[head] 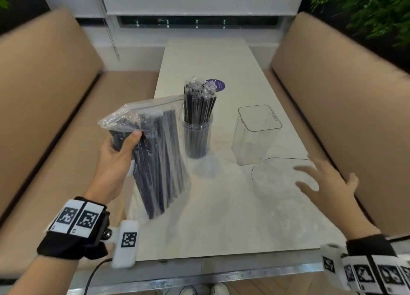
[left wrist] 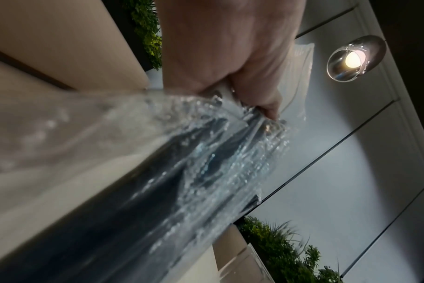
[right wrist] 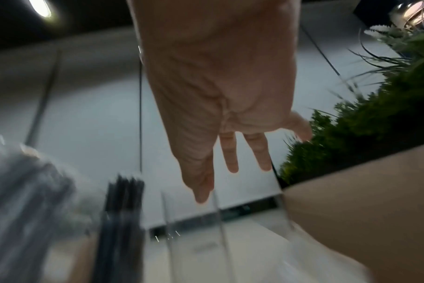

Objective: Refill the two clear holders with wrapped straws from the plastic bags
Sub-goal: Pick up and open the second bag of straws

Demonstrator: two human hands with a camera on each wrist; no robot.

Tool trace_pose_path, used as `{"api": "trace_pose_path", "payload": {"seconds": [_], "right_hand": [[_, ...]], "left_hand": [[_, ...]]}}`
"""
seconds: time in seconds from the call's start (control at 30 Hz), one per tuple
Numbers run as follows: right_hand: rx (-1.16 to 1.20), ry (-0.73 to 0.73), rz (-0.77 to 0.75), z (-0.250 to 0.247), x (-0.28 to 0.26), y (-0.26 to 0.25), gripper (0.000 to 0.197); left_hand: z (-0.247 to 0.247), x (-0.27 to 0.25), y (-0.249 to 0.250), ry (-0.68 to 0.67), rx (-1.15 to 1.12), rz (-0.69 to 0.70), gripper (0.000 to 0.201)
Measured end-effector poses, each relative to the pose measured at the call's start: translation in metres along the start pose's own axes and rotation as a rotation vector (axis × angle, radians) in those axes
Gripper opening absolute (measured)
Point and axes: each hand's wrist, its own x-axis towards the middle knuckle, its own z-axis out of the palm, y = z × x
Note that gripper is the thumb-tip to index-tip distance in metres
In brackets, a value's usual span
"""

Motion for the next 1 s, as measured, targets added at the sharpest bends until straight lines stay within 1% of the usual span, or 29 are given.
{"api": "trace_pose_path", "payload": {"seconds": [0.07,0.1,0.13,0.17,0.2,0.23,0.27,0.3,0.33,0.4,0.47,0.5,0.57,0.63,0.7,0.77,0.8,0.83,0.87,0.9,0.93,0.97,1.0], "right_hand": [[0.269,0.219,-0.174,-0.025,0.011,-0.033,0.029],[0.394,0.295,-0.262,-0.035,0.018,-0.056,0.03],[0.492,0.33,-0.344,-0.043,0.025,-0.082,0.035],[0.56,0.331,-0.42,-0.049,0.032,-0.109,0.042],[0.592,0.299,-0.491,-0.052,0.037,-0.135,0.051],[0.588,0.231,-0.548,-0.054,0.041,-0.16,0.061],[0.559,0.138,-0.582,-0.055,0.045,-0.182,0.068],[0.517,0.044,-0.606,-0.055,0.049,-0.2,0.072],[0.473,-0.028,-0.638,-0.054,0.051,-0.216,0.071],[0.471,-0.103,-0.741,-0.052,0.052,-0.236,0.059],[0.619,-0.163,-0.806,-0.056,0.045,-0.246,0.046],[0.694,-0.203,-0.814,-0.059,0.04,-0.249,0.042],[0.794,-0.27,-0.804,-0.063,0.033,-0.254,0.038],[0.866,-0.271,-0.784,-0.065,0.027,-0.257,0.033],[0.926,-0.187,-0.752,-0.058,0.023,-0.259,0.025],[0.957,-0.098,-0.665,-0.045,0.021,-0.258,0.018],[0.985,-0.085,-0.602,-0.039,0.02,-0.257,0.015],[1.028,-0.086,-0.541,-0.034,0.018,-0.256,0.013],[1.074,-0.092,-0.49,-0.03,0.018,-0.256,0.011],[1.118,-0.099,-0.453,-0.028,0.017,-0.256,0.008],[1.154,-0.105,-0.433,-0.027,0.017,-0.256,0.006],[1.186,-0.115,-0.424,-0.026,0.017,-0.256,0.005],[1.213,-0.13,-0.422,-0.026,0.017,-0.256,0.005]], "left_hand": [[-0.001,0.004,0.003,-0.074,0.036,0.0,0.041],[-0.002,0.005,0.006,-0.119,0.064,0.005,0.044],[-0.002,0.007,0.009,-0.168,0.093,0.011,0.053],[-0.003,0.009,0.012,-0.222,0.137,0.018,0.066],[-0.002,0.01,0.017,-0.286,0.178,0.023,0.077],[-0.001,0.009,0.023,-0.353,0.213,0.023,0.081],[-0.001,0.009,0.029,-0.424,0.241,0.02,0.08],[-0.002,0.008,0.036,-0.488,0.277,0.024,0.076],[-0.004,0.006,0.044,-0.541,0.319,0.037,0.069],[-0.015,0.003,0.059,-0.607,0.429,0.091,0.049],[-0.03,0.0,0.072,-0.639,0.52,0.115,0.032],[-0.037,-0.002,0.079,-0.665,0.537,0.103,0.028],[-0.048,-0.006,0.089,-0.721,0.554,0.076,0.033],[-0.053,-0.007,0.095,-0.736,0.563,0.045,0.034],[-0.05,-0.004,0.094,-0.688,0.497,0.022,0.027],[-0.042,0.002,0.085,-0.562,0.445,0.034,0.041],[-0.036,0.004,0.079,-0.469,0.456,0.059,0.039],[-0.029,0.006,0.072,-0.359,0.514,0.114,0.036],[-0.024,0.005,0.067,-0.234,0.61,0.189,0.033],[-0.018,0.001,0.064,-0.098,0.671,0.266,0.027],[-0.012,-0.006,0.064,0.017,0.654,0.32,0.016],[-0.006,-0.014,0.065,0.073,0.575,0.332,0.01],[-0.001,-0.021,0.066,0.077,0.459,0.294,0.016]]}}
